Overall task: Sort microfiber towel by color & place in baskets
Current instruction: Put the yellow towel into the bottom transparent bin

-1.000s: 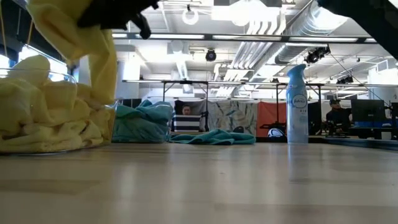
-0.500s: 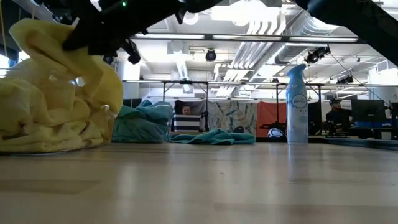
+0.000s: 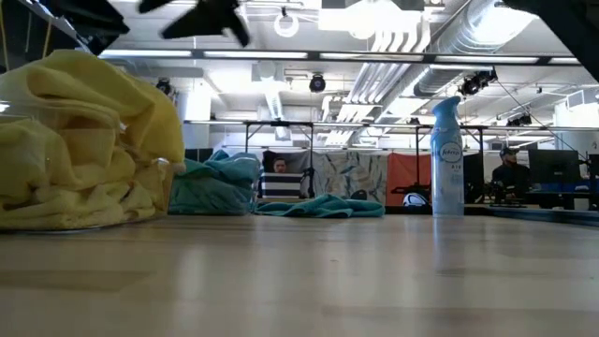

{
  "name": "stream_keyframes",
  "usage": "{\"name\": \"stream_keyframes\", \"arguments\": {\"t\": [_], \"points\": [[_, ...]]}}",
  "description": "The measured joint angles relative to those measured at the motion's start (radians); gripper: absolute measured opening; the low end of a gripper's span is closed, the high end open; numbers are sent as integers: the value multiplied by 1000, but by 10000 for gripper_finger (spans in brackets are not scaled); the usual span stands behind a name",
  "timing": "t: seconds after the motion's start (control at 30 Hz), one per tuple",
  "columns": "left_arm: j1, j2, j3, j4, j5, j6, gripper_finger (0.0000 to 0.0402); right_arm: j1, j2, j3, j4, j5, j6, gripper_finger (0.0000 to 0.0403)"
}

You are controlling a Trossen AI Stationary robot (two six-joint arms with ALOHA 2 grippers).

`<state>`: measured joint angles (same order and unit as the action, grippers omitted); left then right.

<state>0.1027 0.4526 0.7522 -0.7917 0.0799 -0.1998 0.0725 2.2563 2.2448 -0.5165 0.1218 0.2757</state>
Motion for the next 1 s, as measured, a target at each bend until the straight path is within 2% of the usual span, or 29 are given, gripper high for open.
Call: {"name": "stream_keyframes", "arguments": {"t": [0.23, 0.33, 0.47, 0.53, 0.63, 0.73, 0.83, 1.0], "points": [[-21, 197, 0, -102, 0, -26, 49, 5, -135, 0, -477, 83, 170, 194], [-41, 294, 0, -166, 0, -31, 37, 22, -155, 0, -677, 85, 222, 194], [-59, 422, 0, -267, -6, -88, 17, 60, -158, -1, -921, 166, 276, 194], [-59, 479, 0, -295, -23, -110, 6, 79, -160, -26, -986, 181, 293, 194], [-59, 560, 0, -288, -76, -136, 2, 107, -181, -128, -1004, 161, 311, 189], [-59, 638, 0, -254, -120, -159, 2, 131, -248, -299, -923, 144, 341, 179], [-59, 712, -1, -197, -133, -166, 1, 152, -331, -516, -752, 106, 393, 169], [-59, 830, 0, -98, -137, -196, 0, 199, -506, -850, -461, 112, 546, 158]]}}
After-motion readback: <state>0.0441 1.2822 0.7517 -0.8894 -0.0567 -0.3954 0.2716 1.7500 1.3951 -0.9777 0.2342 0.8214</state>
